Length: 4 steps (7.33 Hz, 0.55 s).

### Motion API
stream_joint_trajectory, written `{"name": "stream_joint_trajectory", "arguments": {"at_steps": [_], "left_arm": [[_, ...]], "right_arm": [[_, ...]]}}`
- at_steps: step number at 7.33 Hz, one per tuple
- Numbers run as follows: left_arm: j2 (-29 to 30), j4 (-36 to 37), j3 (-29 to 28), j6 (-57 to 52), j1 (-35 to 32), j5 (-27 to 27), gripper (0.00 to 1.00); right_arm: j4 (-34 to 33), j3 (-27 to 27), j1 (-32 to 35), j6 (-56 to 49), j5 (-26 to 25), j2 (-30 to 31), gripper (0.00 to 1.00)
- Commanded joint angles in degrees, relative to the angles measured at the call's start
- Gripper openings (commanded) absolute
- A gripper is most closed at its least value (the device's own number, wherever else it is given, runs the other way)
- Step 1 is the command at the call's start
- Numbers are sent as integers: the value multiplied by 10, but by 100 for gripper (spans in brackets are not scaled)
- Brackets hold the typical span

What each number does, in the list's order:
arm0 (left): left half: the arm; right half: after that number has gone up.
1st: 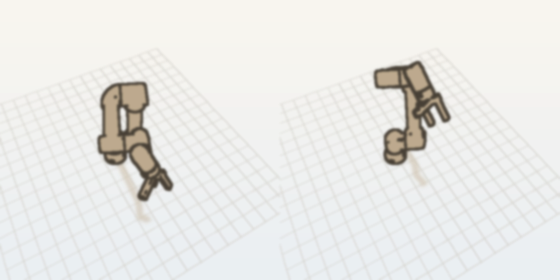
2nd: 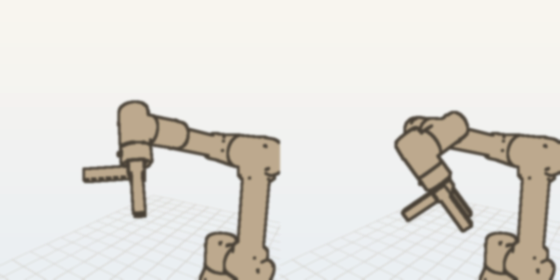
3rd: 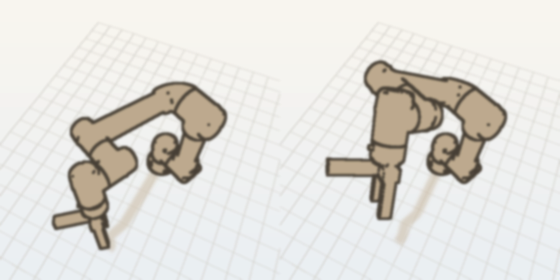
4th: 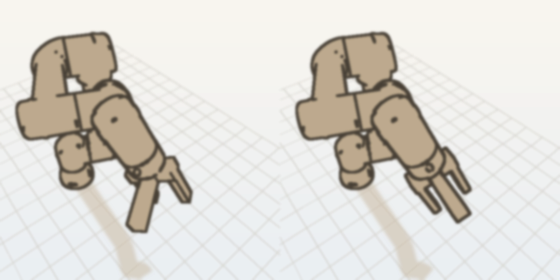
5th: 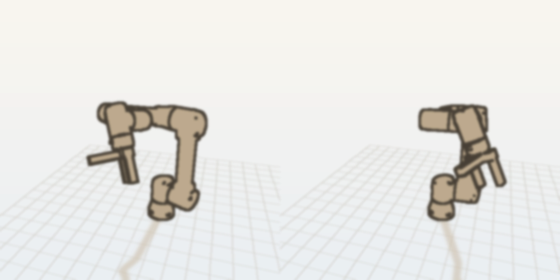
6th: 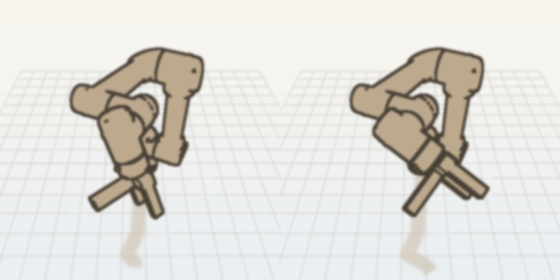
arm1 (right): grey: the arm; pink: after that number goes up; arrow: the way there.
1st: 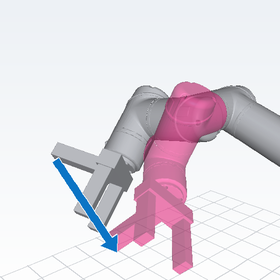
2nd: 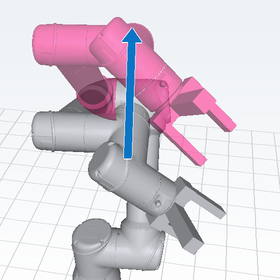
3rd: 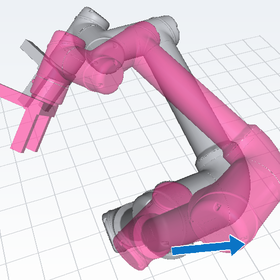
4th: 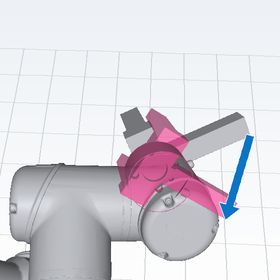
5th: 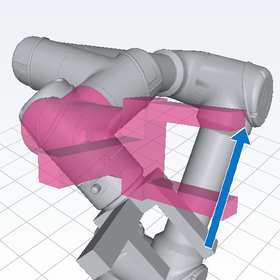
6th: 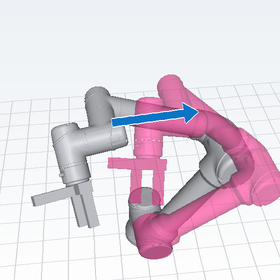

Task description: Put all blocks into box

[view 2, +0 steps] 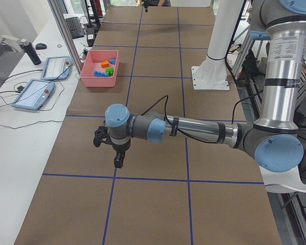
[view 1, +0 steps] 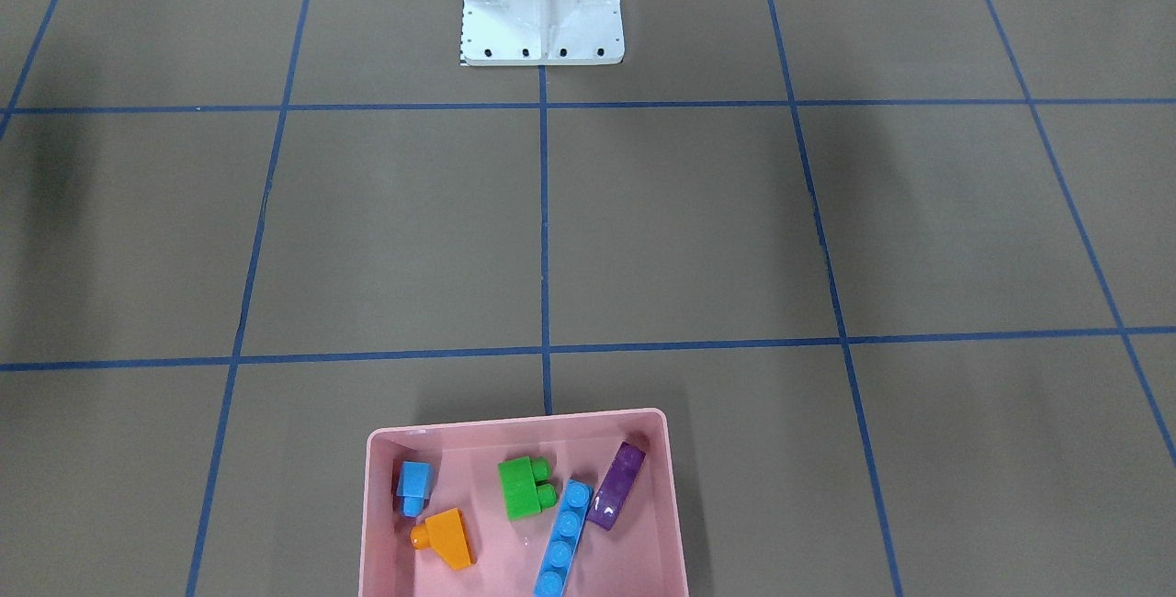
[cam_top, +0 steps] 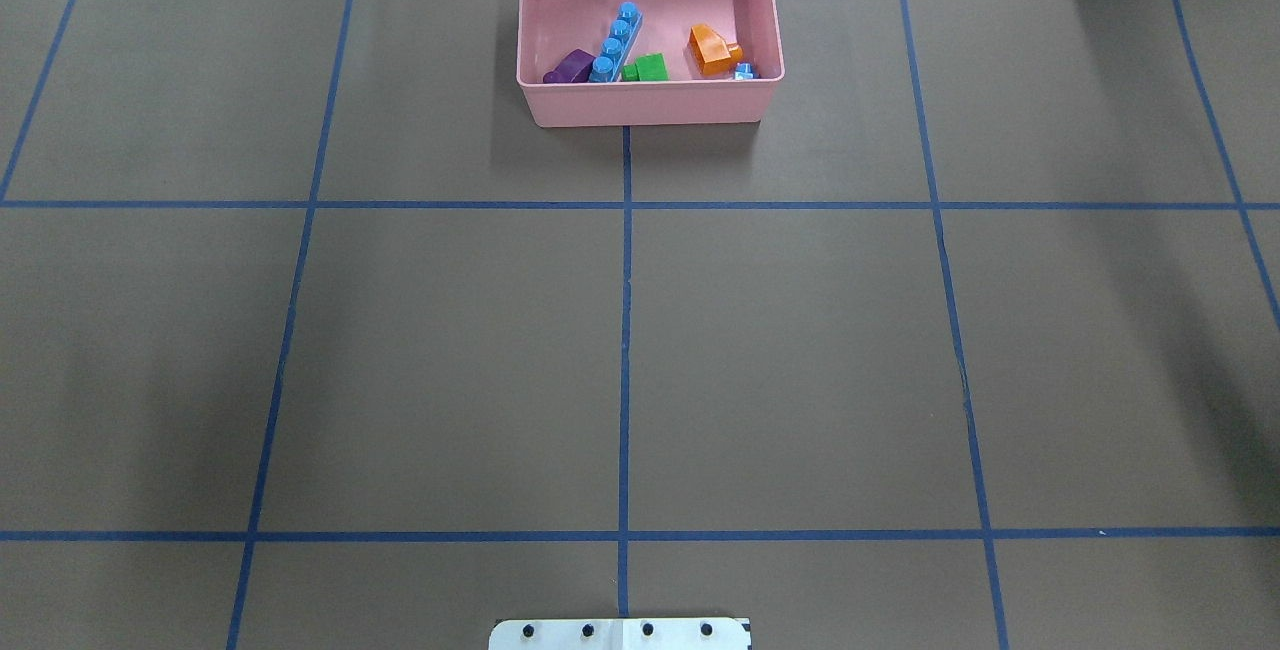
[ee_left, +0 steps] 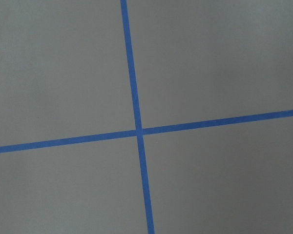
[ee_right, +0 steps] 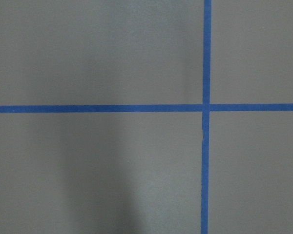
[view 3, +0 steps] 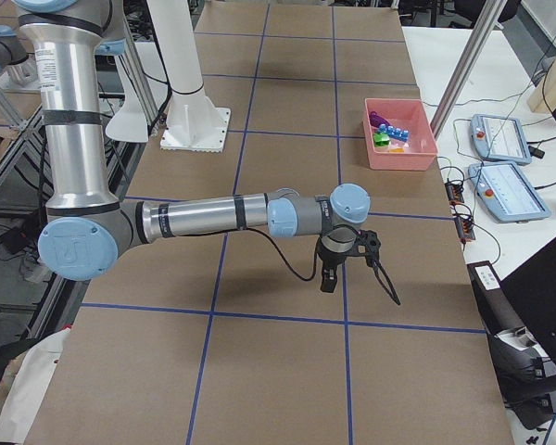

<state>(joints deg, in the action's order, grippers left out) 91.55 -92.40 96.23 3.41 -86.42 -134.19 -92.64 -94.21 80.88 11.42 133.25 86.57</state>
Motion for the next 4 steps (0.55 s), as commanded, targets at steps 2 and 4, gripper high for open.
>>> {"name": "stream_joint_trajectory", "arguments": {"at_steps": [2,4], "left_arm": [[-8,54,18,0,-1,-11,100],[-30,36,47,-3,-2,-12,100]], "right_arm": [[1,-13,2,0,18,1,100],[1,-33,2,0,16,13,100]]}}
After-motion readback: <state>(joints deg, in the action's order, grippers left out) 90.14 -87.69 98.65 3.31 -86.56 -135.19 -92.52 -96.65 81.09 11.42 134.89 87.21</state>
